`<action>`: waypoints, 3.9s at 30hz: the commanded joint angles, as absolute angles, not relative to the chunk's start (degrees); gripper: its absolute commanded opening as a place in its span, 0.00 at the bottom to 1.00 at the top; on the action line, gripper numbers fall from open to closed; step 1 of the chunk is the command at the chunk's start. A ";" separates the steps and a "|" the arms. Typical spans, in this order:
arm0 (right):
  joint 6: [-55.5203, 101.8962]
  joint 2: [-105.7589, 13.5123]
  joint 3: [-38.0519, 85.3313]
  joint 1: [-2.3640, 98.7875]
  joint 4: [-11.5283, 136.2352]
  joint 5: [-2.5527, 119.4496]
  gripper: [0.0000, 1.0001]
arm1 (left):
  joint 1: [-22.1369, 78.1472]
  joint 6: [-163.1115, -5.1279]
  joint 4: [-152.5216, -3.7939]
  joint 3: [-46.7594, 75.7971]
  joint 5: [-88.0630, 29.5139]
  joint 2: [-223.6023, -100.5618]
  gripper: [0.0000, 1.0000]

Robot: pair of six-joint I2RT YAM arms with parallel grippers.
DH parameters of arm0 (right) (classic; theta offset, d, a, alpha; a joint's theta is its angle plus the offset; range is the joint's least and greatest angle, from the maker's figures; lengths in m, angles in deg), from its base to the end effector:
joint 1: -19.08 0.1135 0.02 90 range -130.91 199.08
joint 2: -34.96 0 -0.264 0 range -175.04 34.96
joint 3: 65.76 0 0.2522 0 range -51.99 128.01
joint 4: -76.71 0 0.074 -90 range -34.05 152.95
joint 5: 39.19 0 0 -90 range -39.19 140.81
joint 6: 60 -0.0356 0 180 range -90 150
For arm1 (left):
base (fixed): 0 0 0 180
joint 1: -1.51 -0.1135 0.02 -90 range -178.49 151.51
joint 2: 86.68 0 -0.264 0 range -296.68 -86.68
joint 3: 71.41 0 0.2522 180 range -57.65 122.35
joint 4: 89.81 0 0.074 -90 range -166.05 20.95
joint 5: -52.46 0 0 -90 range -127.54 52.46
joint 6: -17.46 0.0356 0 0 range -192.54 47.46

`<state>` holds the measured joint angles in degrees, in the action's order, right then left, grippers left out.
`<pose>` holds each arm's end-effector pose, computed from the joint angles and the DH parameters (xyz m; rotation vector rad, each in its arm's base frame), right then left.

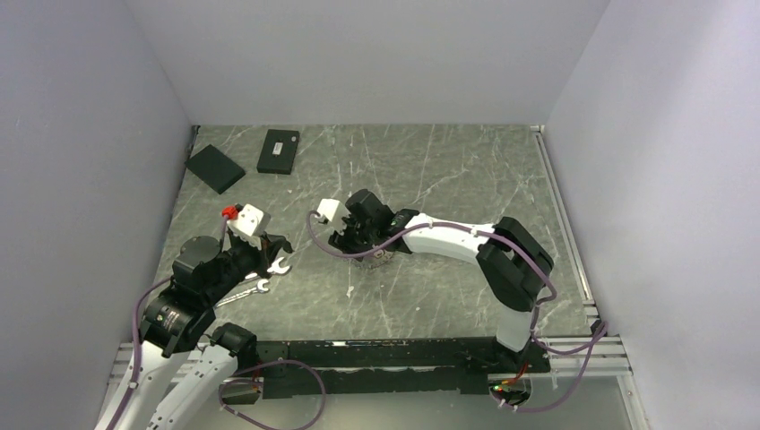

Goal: Put the keys on the keyring

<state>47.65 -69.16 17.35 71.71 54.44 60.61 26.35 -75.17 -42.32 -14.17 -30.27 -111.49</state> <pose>0.2375 0.3210 0.2043 -1.4332 1.8841 0.5005 0.0878 -0.0456 0.3311 0.4455 1.8011 -0.4516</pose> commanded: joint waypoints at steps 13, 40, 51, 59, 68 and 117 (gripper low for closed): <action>33.06 -75.25 24.31 72.44 43.84 57.88 0.42 | 26.38 -75.79 -44.15 -13.98 -29.82 -110.77 0.00; 49.06 -83.94 22.97 76.22 50.46 49.13 0.17 | 26.38 -75.79 -44.22 -14.14 -29.91 -110.06 0.00; 45.56 -70.96 18.76 76.05 54.74 52.38 0.00 | 26.39 -75.77 -44.24 -14.14 -30.11 -110.40 0.00; 37.21 -59.99 12.94 75.24 56.38 43.68 0.13 | 26.38 -75.70 -44.24 -14.14 -29.98 -110.54 0.00; 16.29 -52.84 4.90 74.09 45.89 30.09 0.54 | 26.42 -75.79 -44.32 -14.14 -29.37 -110.31 0.00; 16.46 -52.54 -11.21 64.84 55.32 44.27 0.23 | 26.39 -75.62 -44.32 -14.14 -29.82 -114.36 0.00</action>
<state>15.43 -50.89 -12.01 65.02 54.09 44.63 26.35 -75.15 -42.34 -14.28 -29.83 -114.64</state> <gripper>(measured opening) 0.303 0.009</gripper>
